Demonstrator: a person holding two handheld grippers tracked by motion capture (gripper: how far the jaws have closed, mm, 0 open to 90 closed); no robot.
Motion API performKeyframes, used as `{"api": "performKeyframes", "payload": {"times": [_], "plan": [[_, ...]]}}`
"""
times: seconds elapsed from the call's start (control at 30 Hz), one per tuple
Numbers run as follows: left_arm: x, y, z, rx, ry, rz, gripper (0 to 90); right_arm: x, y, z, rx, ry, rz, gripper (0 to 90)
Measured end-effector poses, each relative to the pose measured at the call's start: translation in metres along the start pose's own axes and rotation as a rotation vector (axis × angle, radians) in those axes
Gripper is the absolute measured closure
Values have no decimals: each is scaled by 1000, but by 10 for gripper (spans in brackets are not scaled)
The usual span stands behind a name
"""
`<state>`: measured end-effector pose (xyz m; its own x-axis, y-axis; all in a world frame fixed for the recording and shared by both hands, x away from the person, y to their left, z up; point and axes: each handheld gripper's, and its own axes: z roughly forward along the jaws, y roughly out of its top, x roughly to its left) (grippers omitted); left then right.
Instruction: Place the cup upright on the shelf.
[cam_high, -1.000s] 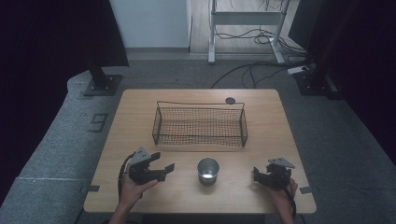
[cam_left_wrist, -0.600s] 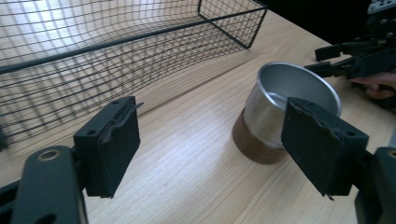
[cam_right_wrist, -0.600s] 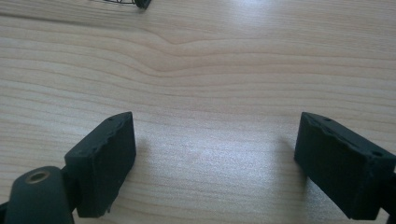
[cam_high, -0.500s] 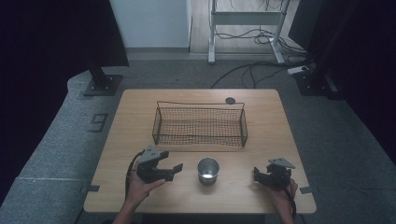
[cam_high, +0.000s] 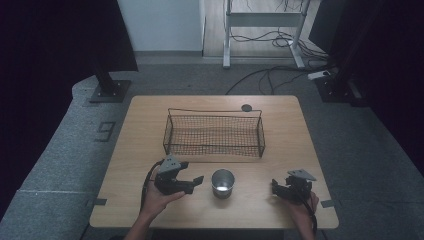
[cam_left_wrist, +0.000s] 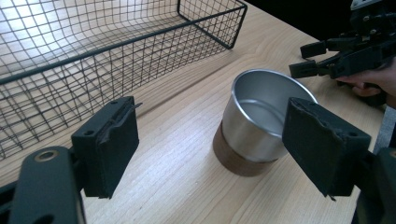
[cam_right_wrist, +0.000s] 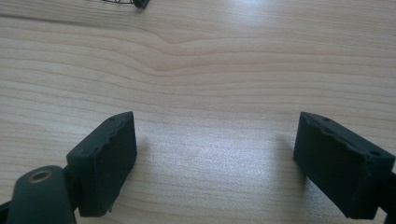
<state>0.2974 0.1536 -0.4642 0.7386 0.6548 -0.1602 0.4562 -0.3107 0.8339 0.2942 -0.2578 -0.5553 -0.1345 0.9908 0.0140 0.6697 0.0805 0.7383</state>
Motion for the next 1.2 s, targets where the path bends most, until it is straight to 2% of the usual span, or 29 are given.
{"api": "performKeyframes", "payload": {"times": [0.6,0.93,1.2], "plan": [[-12,10,13,17,-22,12,147,0,0,0,0,0,0,131],[-19,13,21,35,-17,16,108,0,0,0,0,0,0,131],[-27,14,31,55,-46,37,93,0,0,0,0,0,0,131]]}}
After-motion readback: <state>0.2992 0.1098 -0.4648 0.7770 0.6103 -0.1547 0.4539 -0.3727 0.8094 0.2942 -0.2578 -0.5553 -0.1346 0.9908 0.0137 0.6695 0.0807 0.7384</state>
